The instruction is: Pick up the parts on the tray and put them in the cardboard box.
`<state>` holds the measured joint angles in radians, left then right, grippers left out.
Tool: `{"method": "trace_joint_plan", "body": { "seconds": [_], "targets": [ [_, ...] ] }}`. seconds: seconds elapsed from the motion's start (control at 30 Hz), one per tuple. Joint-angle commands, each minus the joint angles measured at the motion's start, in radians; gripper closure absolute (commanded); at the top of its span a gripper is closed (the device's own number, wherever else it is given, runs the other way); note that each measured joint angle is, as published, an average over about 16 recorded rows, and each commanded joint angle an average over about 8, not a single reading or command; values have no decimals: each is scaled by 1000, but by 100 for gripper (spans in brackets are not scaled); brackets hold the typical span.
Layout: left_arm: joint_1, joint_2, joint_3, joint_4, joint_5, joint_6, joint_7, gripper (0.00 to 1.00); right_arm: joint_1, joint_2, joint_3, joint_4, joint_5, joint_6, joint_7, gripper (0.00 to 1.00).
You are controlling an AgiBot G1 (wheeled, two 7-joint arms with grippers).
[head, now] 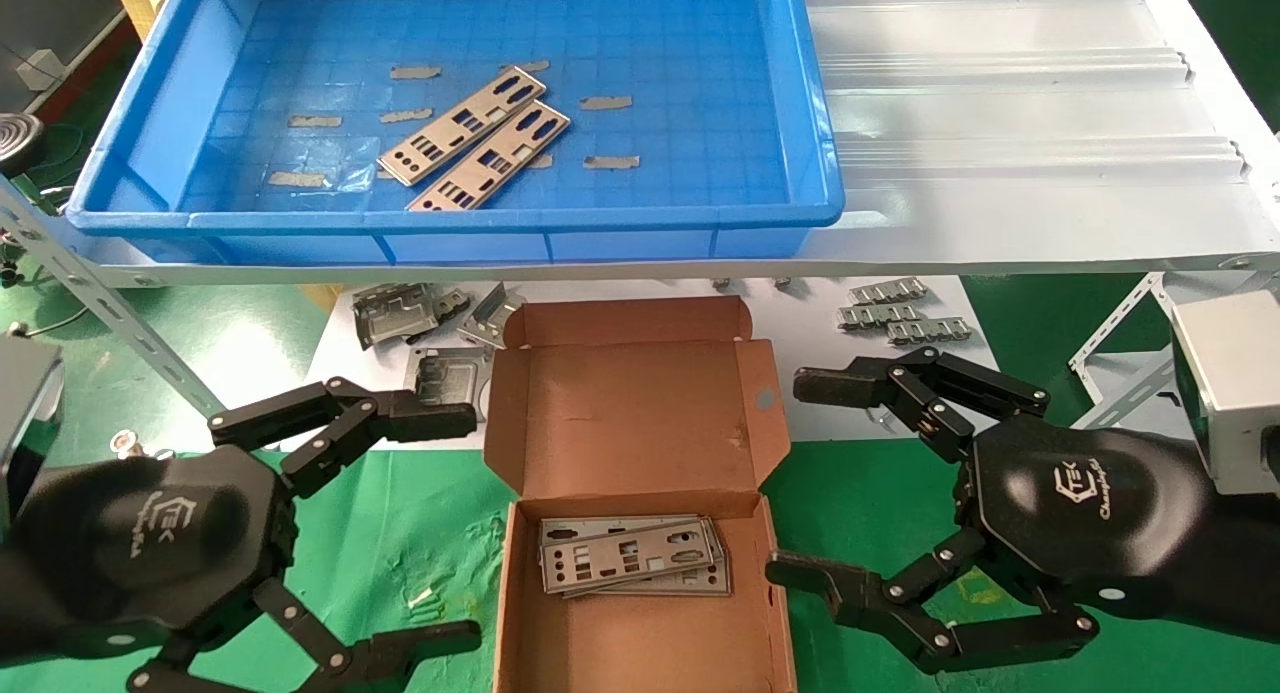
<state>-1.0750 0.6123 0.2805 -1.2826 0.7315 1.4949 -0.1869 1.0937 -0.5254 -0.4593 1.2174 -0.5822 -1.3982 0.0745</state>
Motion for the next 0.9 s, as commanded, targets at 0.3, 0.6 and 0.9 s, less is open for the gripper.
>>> {"method": "trace_joint_plan", "body": {
  "seconds": [0.3,0.6,0.9],
  "targets": [
    [0,0,0,0,0,0,0,0,0,0,0,0,0,0,0,0],
    [0,0,0,0,0,0,0,0,0,0,0,0,0,0,0,0],
    [0,0,0,0,0,0,0,0,0,0,0,0,0,0,0,0]
  ]
}}
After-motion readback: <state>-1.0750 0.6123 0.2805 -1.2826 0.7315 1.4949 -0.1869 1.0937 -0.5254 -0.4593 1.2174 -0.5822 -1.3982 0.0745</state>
